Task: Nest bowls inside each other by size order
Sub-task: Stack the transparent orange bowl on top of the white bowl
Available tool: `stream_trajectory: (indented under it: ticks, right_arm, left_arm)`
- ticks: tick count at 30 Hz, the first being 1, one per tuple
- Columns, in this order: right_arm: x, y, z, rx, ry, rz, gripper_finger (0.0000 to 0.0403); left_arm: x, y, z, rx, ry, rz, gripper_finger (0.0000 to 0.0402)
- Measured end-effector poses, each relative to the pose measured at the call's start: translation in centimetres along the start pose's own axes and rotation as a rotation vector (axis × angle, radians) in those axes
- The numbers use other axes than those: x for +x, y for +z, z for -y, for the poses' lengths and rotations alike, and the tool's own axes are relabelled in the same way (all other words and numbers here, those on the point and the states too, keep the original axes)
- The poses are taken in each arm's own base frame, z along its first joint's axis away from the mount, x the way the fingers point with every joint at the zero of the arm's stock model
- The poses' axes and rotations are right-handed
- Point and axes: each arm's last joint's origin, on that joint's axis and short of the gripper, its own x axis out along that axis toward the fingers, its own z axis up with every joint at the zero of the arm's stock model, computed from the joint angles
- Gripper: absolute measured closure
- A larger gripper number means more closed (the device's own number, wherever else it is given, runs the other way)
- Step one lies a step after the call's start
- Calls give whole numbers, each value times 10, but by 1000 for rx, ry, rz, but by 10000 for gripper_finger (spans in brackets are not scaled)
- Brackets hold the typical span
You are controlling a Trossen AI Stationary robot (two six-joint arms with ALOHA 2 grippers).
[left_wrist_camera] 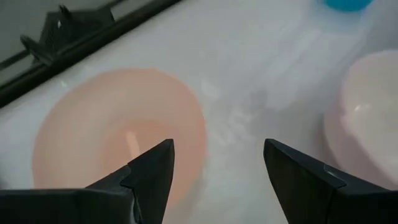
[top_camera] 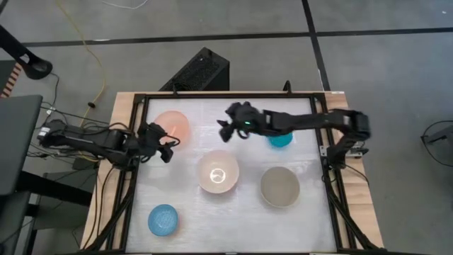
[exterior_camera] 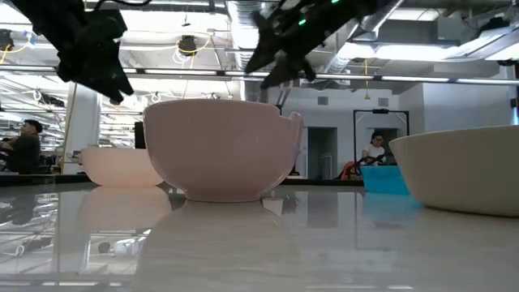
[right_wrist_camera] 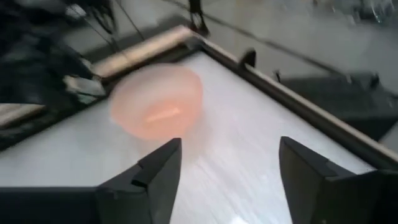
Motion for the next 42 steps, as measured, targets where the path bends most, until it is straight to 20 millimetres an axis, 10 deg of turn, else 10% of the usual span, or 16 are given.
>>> stream_trajectory:
  ticks: [20,42]
  right_arm:
    - [148,17,-55,202,2,-123,148]
    - [212,-14,-36,265,-78,-180,148]
  left_arm:
    - [11,5,-25,-50,154,-74,164]
    - [12,4,-25,-57,88,-133,164]
